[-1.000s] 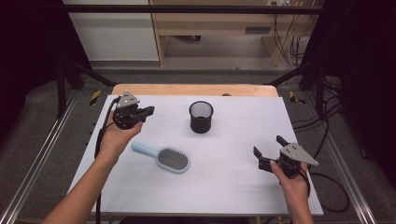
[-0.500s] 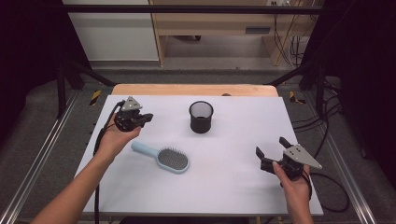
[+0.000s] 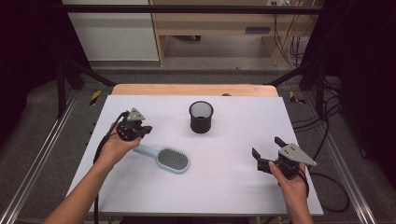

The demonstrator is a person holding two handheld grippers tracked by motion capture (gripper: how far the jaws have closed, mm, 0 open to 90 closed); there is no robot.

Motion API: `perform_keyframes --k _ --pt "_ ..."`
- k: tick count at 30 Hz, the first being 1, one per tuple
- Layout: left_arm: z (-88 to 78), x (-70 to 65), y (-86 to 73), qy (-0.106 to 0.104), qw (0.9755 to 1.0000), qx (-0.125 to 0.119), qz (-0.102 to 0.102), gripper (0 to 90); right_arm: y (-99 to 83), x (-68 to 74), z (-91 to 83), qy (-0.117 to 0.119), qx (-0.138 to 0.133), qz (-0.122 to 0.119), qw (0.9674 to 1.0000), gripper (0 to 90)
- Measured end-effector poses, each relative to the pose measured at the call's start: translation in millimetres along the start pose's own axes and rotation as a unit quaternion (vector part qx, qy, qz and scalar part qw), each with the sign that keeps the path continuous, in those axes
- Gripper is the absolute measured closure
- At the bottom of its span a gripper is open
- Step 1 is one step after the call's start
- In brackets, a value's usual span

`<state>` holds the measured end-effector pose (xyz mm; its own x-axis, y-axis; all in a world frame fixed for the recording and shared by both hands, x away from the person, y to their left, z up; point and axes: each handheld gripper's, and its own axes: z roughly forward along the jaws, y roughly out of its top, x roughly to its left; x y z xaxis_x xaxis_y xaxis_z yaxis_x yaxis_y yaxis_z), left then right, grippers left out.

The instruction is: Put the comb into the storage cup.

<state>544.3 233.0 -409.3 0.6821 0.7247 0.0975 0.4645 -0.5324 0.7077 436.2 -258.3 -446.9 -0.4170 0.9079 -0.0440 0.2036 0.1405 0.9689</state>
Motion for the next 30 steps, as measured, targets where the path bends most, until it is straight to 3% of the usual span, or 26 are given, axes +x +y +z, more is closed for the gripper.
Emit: perform_keyframes --k 7,13,17,19,24,26,30 --pt "12.4 1.7 -23.2 -0.008 0.9996 0.01 -0.025 90.0 -0.1 3.1 -2.7 -0.002 0.002 -0.004 1.0 5.6" --pt "22.6 3.0 -33.7 -0.008 0.9991 0.036 -0.019 90.0 -1.5 2.4 1.2 0.001 0.006 0.004 1.0 5.7" --pt "22.2 4.2 -35.5 -0.001 0.9992 0.032 -0.023 90.0 -2.4 4.6 1.2 0.005 0.011 -0.005 0.9999 5.7" --pt "22.2 5.4 -35.6 -0.007 0.999 0.033 -0.028 90.0 -3.1 5.5 0.3 0.006 0.013 -0.007 0.9999 5.8" --pt "22.5 1.1 -36.0 -0.014 0.9983 0.056 -0.013 90.0 -2.0 4.5 2.9 0.002 0.01 0.012 0.9999 6.0" --pt "21.1 0.6 -36.8 -0.016 0.9982 0.054 -0.022 90.0 1.1 3.4 4.4 0.001 0.004 0.011 0.9999 6.2" --pt "19.7 -0.6 -34.0 -0.018 0.9974 0.07 -0.009 90.0 -2.2 3.5 3.2 0.009 0.014 0.006 0.9998 6.3"
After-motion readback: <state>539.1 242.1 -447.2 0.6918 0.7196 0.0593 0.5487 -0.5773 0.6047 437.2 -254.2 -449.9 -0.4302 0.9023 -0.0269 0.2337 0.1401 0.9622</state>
